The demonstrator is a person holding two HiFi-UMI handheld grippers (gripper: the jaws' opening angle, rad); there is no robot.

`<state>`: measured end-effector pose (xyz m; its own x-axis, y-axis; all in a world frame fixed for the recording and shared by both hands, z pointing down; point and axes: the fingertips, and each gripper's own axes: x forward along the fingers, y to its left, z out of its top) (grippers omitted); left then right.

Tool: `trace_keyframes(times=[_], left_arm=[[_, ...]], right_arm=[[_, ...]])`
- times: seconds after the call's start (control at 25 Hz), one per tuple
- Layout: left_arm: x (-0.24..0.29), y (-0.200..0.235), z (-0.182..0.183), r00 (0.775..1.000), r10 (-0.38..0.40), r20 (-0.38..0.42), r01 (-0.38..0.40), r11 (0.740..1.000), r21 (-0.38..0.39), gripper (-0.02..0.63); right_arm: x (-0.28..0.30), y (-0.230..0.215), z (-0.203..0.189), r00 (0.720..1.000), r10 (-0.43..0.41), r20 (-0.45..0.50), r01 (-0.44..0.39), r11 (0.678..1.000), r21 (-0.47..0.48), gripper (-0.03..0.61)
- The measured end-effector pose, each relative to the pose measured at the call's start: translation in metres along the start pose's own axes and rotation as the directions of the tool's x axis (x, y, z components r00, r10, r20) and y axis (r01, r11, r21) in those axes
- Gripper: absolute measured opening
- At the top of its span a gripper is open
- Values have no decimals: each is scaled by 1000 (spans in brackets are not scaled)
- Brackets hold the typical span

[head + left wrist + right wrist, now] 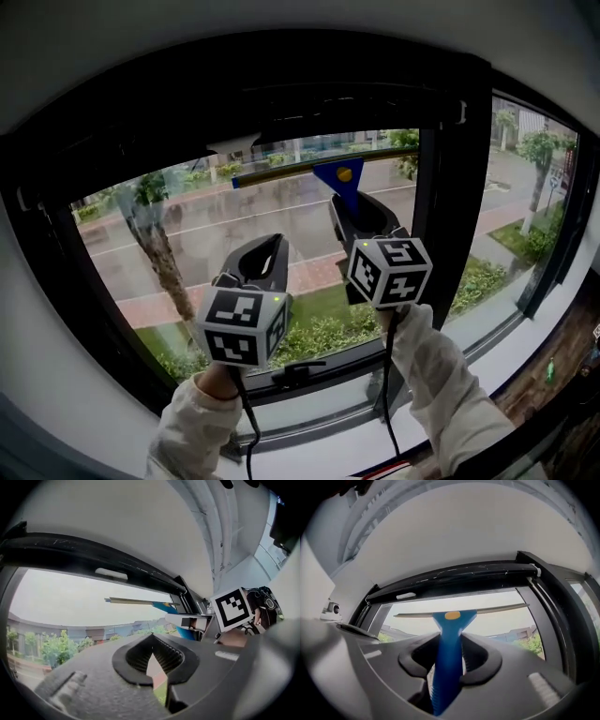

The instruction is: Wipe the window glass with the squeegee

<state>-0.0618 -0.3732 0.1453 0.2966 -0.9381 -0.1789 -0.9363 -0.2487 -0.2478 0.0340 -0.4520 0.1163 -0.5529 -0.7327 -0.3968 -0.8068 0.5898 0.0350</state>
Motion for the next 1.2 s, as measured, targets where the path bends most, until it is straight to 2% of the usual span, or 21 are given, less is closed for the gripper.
trace_keyframes(times=[0.12, 0.28, 0.48, 0.68, 0.8, 1.2], left_arm=[[17, 1, 16, 1000, -18, 12, 18, 1000, -9, 2], [40, -2, 26, 999, -43, -7, 43, 998, -43, 2], [56, -3, 40, 998, -69, -9, 69, 996, -57, 2], [62, -5, 30, 997, -71, -38, 68, 996, -64, 2], [61, -11, 23, 995, -80, -51, 78, 996, -54, 2], [60, -26, -15, 990, -99, -104, 90, 992, -90, 2]], right_arm=[[19, -15, 15, 1000, -4, -6, 4, 1000, -22, 137], [35, -39, 23, 999, -26, -26, 26, 1000, 8, 137], [54, -57, 41, 999, -44, 8, 44, 999, 7, 137], [64, -59, 49, 999, -25, 20, 25, 1000, 1, 140], [64, -59, 41, 1000, -20, 13, 19, 1000, 19, 140], [52, -58, 10, 1000, -3, 0, 3, 999, 45, 138]])
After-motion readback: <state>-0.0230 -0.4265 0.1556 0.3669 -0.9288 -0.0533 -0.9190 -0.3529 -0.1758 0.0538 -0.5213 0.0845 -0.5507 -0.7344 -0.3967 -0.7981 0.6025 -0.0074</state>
